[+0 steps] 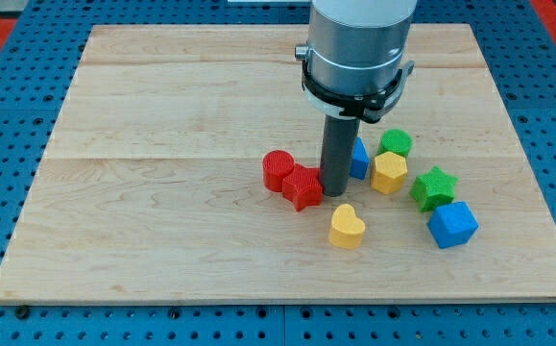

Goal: Move the red star and the red circle towards the center left

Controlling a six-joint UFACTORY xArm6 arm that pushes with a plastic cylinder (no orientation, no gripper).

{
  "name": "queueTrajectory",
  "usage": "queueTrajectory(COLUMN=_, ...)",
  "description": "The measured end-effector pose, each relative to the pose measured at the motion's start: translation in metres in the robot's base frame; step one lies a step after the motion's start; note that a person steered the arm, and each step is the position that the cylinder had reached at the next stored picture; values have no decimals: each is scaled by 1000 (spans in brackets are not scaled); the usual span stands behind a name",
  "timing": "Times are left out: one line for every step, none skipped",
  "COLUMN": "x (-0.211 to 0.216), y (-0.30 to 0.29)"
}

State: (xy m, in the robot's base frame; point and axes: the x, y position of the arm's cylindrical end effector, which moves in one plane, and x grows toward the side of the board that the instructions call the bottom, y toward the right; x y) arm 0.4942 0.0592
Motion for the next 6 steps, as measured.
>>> queueTrajectory(x=3, y=5)
queueTrajectory(x=3, y=6)
queueTrajectory(x=3, y=7)
queueTrajectory(x=3, y=7)
queueTrajectory(x=3, y=13)
queueTrajectory(x=3, y=14)
